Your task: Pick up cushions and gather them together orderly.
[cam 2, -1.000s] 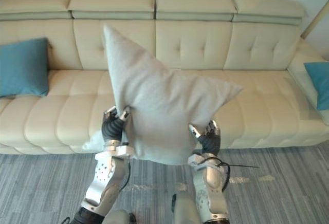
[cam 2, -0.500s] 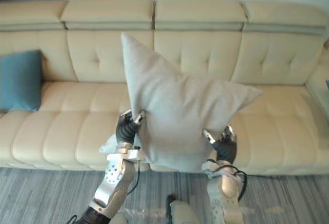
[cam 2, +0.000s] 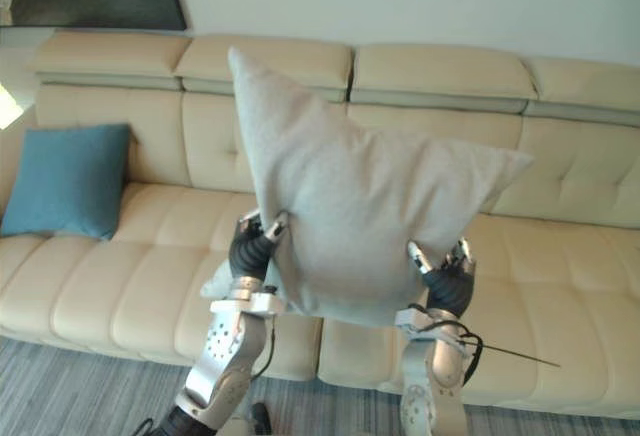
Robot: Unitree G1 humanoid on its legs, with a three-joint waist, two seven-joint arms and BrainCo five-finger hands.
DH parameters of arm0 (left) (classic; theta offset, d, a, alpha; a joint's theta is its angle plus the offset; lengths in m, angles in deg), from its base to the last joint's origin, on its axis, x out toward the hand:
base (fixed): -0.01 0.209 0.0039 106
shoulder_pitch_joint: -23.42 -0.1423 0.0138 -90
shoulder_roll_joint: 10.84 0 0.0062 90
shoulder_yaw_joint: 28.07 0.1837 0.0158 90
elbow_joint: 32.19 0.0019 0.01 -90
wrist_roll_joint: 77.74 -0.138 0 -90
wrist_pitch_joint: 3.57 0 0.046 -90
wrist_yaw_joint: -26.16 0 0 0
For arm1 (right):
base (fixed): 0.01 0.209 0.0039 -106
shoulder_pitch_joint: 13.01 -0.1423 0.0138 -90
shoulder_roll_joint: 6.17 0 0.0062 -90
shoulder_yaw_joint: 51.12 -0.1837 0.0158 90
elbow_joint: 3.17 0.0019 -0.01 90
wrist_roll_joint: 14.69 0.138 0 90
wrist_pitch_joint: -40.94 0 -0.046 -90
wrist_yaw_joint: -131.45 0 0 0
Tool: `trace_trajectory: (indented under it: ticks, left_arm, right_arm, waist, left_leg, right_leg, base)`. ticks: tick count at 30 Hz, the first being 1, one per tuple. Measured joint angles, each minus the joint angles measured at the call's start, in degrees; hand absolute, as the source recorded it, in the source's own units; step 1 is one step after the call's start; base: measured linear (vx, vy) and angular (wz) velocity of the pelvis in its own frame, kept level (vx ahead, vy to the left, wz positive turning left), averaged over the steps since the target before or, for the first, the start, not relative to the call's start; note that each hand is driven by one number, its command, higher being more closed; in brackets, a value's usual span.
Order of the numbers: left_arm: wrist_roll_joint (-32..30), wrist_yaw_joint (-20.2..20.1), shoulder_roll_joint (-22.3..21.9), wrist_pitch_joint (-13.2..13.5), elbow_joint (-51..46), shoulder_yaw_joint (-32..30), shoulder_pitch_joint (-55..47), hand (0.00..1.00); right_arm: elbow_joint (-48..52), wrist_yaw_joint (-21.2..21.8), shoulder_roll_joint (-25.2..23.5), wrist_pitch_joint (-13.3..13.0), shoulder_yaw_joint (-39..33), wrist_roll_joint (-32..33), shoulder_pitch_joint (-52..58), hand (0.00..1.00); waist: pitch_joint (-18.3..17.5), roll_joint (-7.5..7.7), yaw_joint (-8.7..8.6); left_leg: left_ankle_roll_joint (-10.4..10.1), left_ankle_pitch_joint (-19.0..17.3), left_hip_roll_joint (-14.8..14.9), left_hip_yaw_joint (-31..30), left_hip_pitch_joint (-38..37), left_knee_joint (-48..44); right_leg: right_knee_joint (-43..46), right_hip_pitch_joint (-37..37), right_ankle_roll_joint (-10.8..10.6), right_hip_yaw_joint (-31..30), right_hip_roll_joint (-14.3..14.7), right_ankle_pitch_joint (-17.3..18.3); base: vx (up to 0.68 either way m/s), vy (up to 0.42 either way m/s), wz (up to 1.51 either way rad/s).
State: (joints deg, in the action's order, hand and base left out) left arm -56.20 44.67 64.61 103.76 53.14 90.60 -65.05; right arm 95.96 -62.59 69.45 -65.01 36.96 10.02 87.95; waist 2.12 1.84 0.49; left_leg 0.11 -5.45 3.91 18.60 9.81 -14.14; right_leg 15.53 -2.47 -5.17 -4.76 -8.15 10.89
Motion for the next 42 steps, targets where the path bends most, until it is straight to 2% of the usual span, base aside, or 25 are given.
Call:
trace_trajectory:
  ticks: [1, 2, 5, 6, 9, 10, 11, 13, 15, 17, 22, 24, 27, 30, 32, 33, 35, 36, 39, 42]
  left_arm:
    - [0.0, -0.06, 0.0, -0.11, 0.01, 0.02, 0.0, 1.0]
    - [-0.01, -0.1, 0.07, -0.24, 0.19, 0.04, 0.01, 1.0]
    - [0.0, -0.1, 0.92, -0.36, 1.63, 0.03, 0.02, 1.0]
    - [-0.04, -0.09, 1.56, -0.36, 1.91, 0.03, 0.02, 1.0]
    - [-0.1, -0.08, 1.76, 0.32, 1.9, -0.25, 0.35, 1.0]
    - [-0.12, -0.08, 2.28, 0.57, 1.89, -0.25, 0.54, 1.0]
    - [-0.12, -0.08, 2.43, 0.67, 2.26, -0.34, 1.41, 1.0]
    - [-0.13, -0.07, 1.91, 0.23, 2.48, -0.33, 1.55, 1.0]
    - [-0.14, -0.07, 1.9, 0.24, 2.48, -0.39, 1.99, 1.0]
    - [-0.21, -0.06, 2.29, 0.33, 2.48, -0.75, 3.04, 1.0]
    - [-0.97, 0.59, 3.17, 0.39, 5.13, -1.38, 8.48, 1.0]
    - [-1.29, 2.68, 3.36, 0.39, 7.09, -2.83, 14.63, 1.0]
    - [-3.0, 6.06, 3.66, 0.44, 10.02, -5.02, 23.01, 1.0]
    - [-3.58, 8.51, 4.53, 0.42, 12.96, -6.58, 28.98, 1.0]
    - [-4.74, 11.04, 5.09, 0.41, 17.64, -8.24, 36.68, 1.0]
    - [-4.99, 11.33, 5.19, 0.4, 18.31, -8.35, 37.7, 1.0]
    - [-5.81, 12.55, 7.07, 0.35, 25.31, -9.04, 47.61, 1.0]
    - [-5.88, 12.69, 7.31, 0.29, 26.5, -9.27, 49.2, 1.0]
    - [-8.11, 12.94, 9.02, -0.82, 34.36, -10.81, 62.34, 1.0]
    - [-11.33, 12.92, 8.97, -2.28, 39.16, -11.37, 68.53, 1.0]
  right_arm:
    - [-0.57, 0.0, 0.02, -0.01, 0.0, -0.01, -0.08, 1.0]
    - [-2.26, 0.0, 0.11, 0.17, 0.0, 0.0, -0.67, 1.0]
    - [-7.08, 0.0, 0.27, 0.27, 0.01, -0.04, -3.42, 1.0]
    - [-8.73, 0.0, 0.36, 0.48, 0.01, -0.11, -4.69, 1.0]
    - [-9.1, 0.0, 1.18, 0.63, 0.22, -1.2, -6.77, 1.0]
    - [-9.22, 0.0, 1.54, 0.62, 0.23, -1.92, -7.41, 1.0]
    - [-9.48, 0.0, 1.93, 0.49, 0.22, -2.32, -8.27, 1.0]
    - [-11.05, -0.02, 3.63, 1.11, 0.22, -2.35, -9.74, 1.0]
    - [-11.09, -0.04, 3.76, 1.28, 0.23, -2.46, -10.22, 1.0]
    - [-11.18, -0.27, 3.94, 1.27, 0.22, -4.28, -11.41, 1.0]
    - [-13.7, -2.37, 6.4, 1.38, 0.22, -7.27, -17.93, 1.0]
    - [-14.64, -4.38, 7.17, 1.44, 0.23, -9.22, -24.1, 1.0]
    - [-14.66, -7.61, 7.99, 2.15, 0.22, -11.41, -31.96, 1.0]
    - [-15.26, -9.67, 8.42, 2.89, 0.2, -13.36, -37.54, 1.0]
    - [-18.38, -11.7, 10.06, 3.22, 0.09, -15.06, -45.29, 1.0]
    - [-19.15, -11.88, 10.25, 3.23, 0.03, -15.26, -46.48, 1.0]
    - [-24.51, -13.65, 12.72, 3.39, -0.46, -15.96, -56.04, 1.0]
    - [-25.35, -13.79, 13.12, 3.39, -0.58, -16.0, -57.44, 1.0]
    - [-29.49, -15.56, 14.88, 3.4, -3.12, -16.06, -67.8, 1.0]
    - [-34.92, -17.07, 15.13, 3.42, -5.12, -16.09, -73.18, 1.0]
  waist:
    - [0.0, 0.0, -0.06]
    - [0.07, 0.09, -0.09]
    - [0.76, 0.45, -0.57]
    - [1.36, 0.49, -0.86]
    - [1.35, 0.51, -0.53]
    - [1.11, 1.04, -0.57]
    - [1.35, 1.87, -0.81]
    - [1.05, 0.36, -0.51]
    - [0.46, -0.87, -0.43]
    - [0.53, -0.79, -0.55]
    - [1.02, -0.92, -0.66]
    - [3.98, -0.99, -0.49]
    - [5.99, -1.02, -0.13]
    - [7.46, -1.1, 0.01]
    - [8.09, -1.41, 0.04]
    - [8.16, -1.47, 0.03]
    - [10.36, -2.21, 0.01]
    - [10.45, -2.31, 0.0]
    - [13.63, -3.86, -0.33]
    - [15.22, -4.71, -0.62]
  left_leg:
    - [0.08, -0.16, 0.0, 0.19, -0.07, -0.01]
    - [0.27, -0.47, 0.21, 0.84, -0.34, 0.01]
    - [0.81, -0.89, 0.33, 1.75, -2.57, 0.25]
    - [0.8, -1.31, 0.48, 2.16, -3.99, 0.86]
    - [-0.11, -2.77, 0.37, 2.21, -3.53, 0.71]
    - [-0.71, -2.74, -0.36, 1.46, -2.71, 0.22]
    - [-1.26, -3.03, -1.03, 0.29, -1.67, -1.5]
    - [-2.37, -2.77, 0.04, -1.3, -0.68, -2.19]
    - [-2.53, -1.69, 1.29, -2.28, -0.16, -1.06]
    - [-3.24, 0.59, 1.59, -3.11, -0.81, 2.98]
    - [-3.14, 3.46, 1.51, -4.21, 0.49, 7.32]
    - [-2.91, 4.24, 1.55, -4.4, 3.03, 7.03]
    - [-2.41, 5.5, 1.49, -4.34, 8.91, 6.09]
    - [-2.28, 5.58, 1.58, -4.35, 11.94, 4.79]
    - [-2.0, 6.1, 1.52, -4.3, 15.33, 3.9]
    - [-1.98, 6.22, 1.5, -4.28, 15.63, 3.93]
    - [-1.77, 7.36, 1.14, -4.39, 17.16, 4.66]
    - [-1.7, 7.71, 1.02, -4.37, 17.53, 5.11]
    - [-1.45, 11.44, 0.06, -4.81, 19.19, 9.55]
    - [-1.58, 13.8, -0.58, -5.35, 19.3, 12.95]
  right_leg:
    - [1.17, -0.68, -0.18, -0.42, 0.05, -0.11]
    - [6.31, -3.54, -0.77, -1.5, 0.5, -0.43]
    - [18.02, -9.06, -3.49, -3.3, 1.17, -2.33]
    - [20.21, -9.95, -2.24, -3.92, 1.16, -0.52]
    - [15.13, -12.51, -1.69, -3.28, 1.26, 0.87]
    - [8.55, -11.64, 0.01, -2.81, 1.08, -1.1]
    - [6.02, -11.46, -0.7, -2.37, 0.34, -1.09]
    - [4.97, -11.39, 0.17, -0.83, 1.27, -1.55]
    - [1.81, -10.4, 1.04, 0.42, 2.55, -3.06]
    - [-2.93, -8.86, 1.68, 1.39, 3.64, -5.66]
    - [-7.33, -9.29, 2.11, 2.74, 3.89, -8.35]
    - [-6.82, -11.78, 2.12, 2.87, 3.87, -9.21]
    - [-4.67, -18.06, 2.1, 2.89, 3.63, -9.96]
    - [-3.44, -21.14, 2.1, 2.81, 3.53, -9.96]
    - [-2.51, -24.57, 1.97, 2.71, 3.38, -10.28]
    - [-2.5, -24.92, 1.94, 2.69, 3.37, -10.4]
    - [-2.3, -26.92, 1.85, 2.62, 3.2, -11.03]
    - [-2.25, -27.57, 1.84, 2.6, 3.12, -11.17]
    - [-2.19, -30.94, 1.67, 2.85, 2.81, -12.18]
    - [-1.83, -32.42, 1.71, 3.2, 2.74, -12.28]
  base:
    - [0.07, 0.102, -0.23]
    - [0.05, 0.09, -0.28]
    - [0.03, 0.066, -0.18]
    - [-0.02, 0.007, -0.1]
    - [-0.02, -0.054, -0.01]
    - [0.03, -0.14, 0.37]
    - [0.05, -0.175, 0.42]
    - [0.09, -0.137, 0.21]
    - [0.11, -0.108, 0.08]
    - [0.1, -0.073, 0.1]
    - [0.07, -0.031, 0.13]
    - [-0.04, 0.006, 0.06]
    - [-0.11, 0.002, 0.05]
    - [-0.09, -0.007, 0.0]
    - [-0.1, -0.01, 0.01]
    - [-0.07, -0.01, -0.02]
    - [-0.09, -0.009, 0.0]
    - [-0.08, 0.0, 0.05]
    - [-0.06, -0.005, 0.11]
    - [0.0, -0.012, 0.12]
